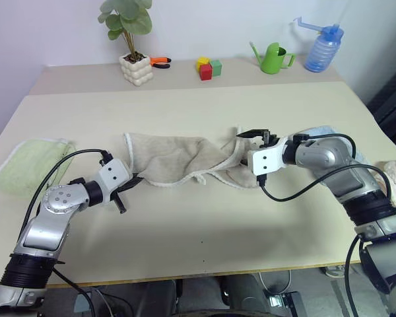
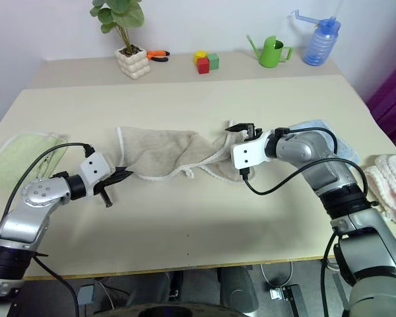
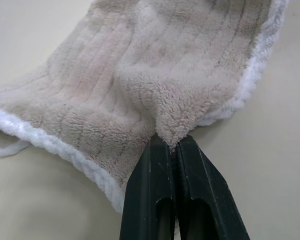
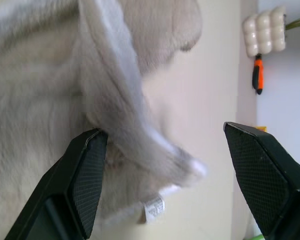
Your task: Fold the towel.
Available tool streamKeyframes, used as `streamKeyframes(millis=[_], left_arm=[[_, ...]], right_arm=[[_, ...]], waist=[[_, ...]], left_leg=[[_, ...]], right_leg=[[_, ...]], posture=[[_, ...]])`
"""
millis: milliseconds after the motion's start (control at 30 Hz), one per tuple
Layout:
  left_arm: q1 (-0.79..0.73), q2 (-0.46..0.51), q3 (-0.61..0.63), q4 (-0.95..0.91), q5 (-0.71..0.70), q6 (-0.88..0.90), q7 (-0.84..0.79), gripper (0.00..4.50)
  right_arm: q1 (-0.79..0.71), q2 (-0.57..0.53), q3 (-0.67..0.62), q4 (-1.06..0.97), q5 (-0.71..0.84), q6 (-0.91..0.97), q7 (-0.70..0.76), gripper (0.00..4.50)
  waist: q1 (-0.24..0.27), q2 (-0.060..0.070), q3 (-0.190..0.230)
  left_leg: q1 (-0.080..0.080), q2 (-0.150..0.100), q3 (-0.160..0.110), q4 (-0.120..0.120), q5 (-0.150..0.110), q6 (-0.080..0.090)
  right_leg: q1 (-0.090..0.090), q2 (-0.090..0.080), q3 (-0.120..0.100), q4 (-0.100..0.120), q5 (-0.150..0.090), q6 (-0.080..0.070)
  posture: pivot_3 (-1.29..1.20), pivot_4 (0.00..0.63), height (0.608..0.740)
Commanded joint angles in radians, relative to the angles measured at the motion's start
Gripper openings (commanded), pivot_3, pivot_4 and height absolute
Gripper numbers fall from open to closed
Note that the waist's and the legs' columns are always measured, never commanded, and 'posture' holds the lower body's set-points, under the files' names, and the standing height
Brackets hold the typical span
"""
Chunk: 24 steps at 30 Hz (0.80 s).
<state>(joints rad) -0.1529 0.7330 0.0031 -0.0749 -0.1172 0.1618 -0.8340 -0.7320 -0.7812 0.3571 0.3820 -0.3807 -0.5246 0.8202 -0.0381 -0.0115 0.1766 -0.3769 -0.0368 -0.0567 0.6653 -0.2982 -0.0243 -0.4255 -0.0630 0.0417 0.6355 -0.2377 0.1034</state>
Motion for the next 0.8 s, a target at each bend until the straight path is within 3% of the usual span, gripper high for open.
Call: streamKeyframes(millis=[33, 433, 667, 767, 800], left_arm=[[0.000, 0.002, 0.012, -0.015, 0.002, -0.013, 0.005, 0.00], [-0.007, -0.008, -0.005, 0.006, 0.011, -0.037, 0.006, 0.00], [-0.024, -0.024, -0.019, 0.000, 0.012, -0.031, 0.010, 0.00], [-0.015, -0.025, -0.016, -0.018, 0.011, -0.023, 0.014, 0.00], [-0.009, -0.024, -0.014, -0.027, 0.010, -0.020, 0.016, 0.00]], right_arm=[[-0.094, -0.014, 0.022, 0.129, -0.050, -0.115, -0.011, 3.75], [-0.431, 0.111, 0.226, 0.584, -0.389, -0.414, -0.340, 3.75], [-0.543, 0.210, 0.399, 0.780, -0.632, -0.274, -0.640, 3.75], [-0.559, 0.226, 0.427, 0.843, -0.657, -0.215, -0.685, 3.75], [-0.561, 0.224, 0.435, 0.854, -0.663, -0.205, -0.692, 3.52]], waist=[[-0.002, 0.000, 0.000], [-0.007, 0.000, 0.000], [-0.005, 0.000, 0.000], [-0.005, 0.000, 0.000], [-0.005, 0.000, 0.000]], left_leg=[[0.000, 0.000, 0.000, 0.000, 0.000, 0.000], [0.000, 0.000, 0.001, -0.001, 0.000, 0.000], [0.000, -0.001, 0.000, -0.001, 0.000, -0.001], [-0.001, -0.001, 0.000, -0.001, 0.001, -0.001], [-0.001, -0.001, 0.000, -0.001, 0.001, -0.001]], right_leg=[[0.000, 0.000, 0.000, 0.000, 0.000, 0.000], [-0.001, 0.000, 0.000, 0.000, 0.000, 0.000], [-0.002, 0.000, 0.000, 0.001, 0.000, 0.000], [-0.002, 0.000, 0.000, 0.001, 0.000, 0.000], [-0.002, 0.000, 0.000, 0.001, 0.000, 0.000]], posture=[[0.00, 0.150, 0.727], [0.00, 0.150, 0.727], [0.00, 0.150, 0.727], [0.00, 0.150, 0.727], [0.00, 0.150, 0.727]])
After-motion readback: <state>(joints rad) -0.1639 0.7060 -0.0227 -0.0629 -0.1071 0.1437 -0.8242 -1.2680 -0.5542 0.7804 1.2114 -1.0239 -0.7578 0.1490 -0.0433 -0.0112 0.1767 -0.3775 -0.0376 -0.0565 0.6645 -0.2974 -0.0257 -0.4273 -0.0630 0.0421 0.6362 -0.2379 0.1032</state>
